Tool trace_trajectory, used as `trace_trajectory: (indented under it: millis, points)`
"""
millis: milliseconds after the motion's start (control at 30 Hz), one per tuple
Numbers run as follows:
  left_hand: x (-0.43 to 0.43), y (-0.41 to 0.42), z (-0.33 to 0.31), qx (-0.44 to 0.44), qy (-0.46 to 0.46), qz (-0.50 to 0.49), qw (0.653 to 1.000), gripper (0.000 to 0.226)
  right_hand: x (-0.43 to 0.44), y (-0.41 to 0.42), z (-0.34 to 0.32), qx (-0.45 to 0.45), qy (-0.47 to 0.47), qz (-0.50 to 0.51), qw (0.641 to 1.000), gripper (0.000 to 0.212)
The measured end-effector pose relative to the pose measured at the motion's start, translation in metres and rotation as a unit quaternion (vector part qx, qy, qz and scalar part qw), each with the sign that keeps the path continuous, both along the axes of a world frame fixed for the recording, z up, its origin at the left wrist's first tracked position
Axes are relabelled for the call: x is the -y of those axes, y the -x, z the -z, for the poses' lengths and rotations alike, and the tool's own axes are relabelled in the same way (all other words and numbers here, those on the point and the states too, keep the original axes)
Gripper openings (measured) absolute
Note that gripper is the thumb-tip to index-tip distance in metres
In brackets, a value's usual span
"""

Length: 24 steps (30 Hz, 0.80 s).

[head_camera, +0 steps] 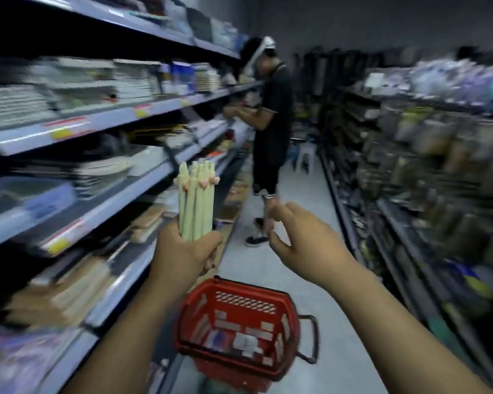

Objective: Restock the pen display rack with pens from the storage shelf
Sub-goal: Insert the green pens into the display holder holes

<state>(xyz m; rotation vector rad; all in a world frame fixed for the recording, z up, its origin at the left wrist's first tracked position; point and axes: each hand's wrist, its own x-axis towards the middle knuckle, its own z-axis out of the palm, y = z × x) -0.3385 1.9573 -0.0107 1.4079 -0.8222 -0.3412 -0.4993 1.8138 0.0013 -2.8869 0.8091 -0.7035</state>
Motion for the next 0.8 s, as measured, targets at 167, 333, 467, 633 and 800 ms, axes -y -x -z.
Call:
trace_trajectory:
  millis: [167, 333, 467, 633, 800]
  points:
    - [0.136, 0.115, 0.021, -0.027, -0.024, 0.093, 0.995, 0.027, 0.096, 0.125, 0.014, -0.055, 0.003, 0.108, 0.993, 0.036]
    - [0.241, 0.208, 0.032, -0.046, -0.05, 0.125, 0.99, 0.019, 0.187, 0.209, 0.025, -0.086, 0.005, 0.146, 0.986, 0.032]
    - [0.304, 0.241, 0.035, -0.054, -0.066, 0.114, 0.99, 0.016, 0.253, 0.244, 0.032, -0.103, -0.01, 0.151, 0.983, 0.03]
    - [0.378, 0.244, 0.04, -0.046, -0.068, 0.104, 0.991, 0.02, 0.33, 0.251, 0.049, -0.111, -0.03, 0.151, 0.982, 0.031]
    - [0.47, 0.22, 0.055, -0.037, -0.081, 0.093, 0.992, 0.016, 0.419, 0.22, 0.068, -0.11, -0.036, 0.145, 0.983, 0.031]
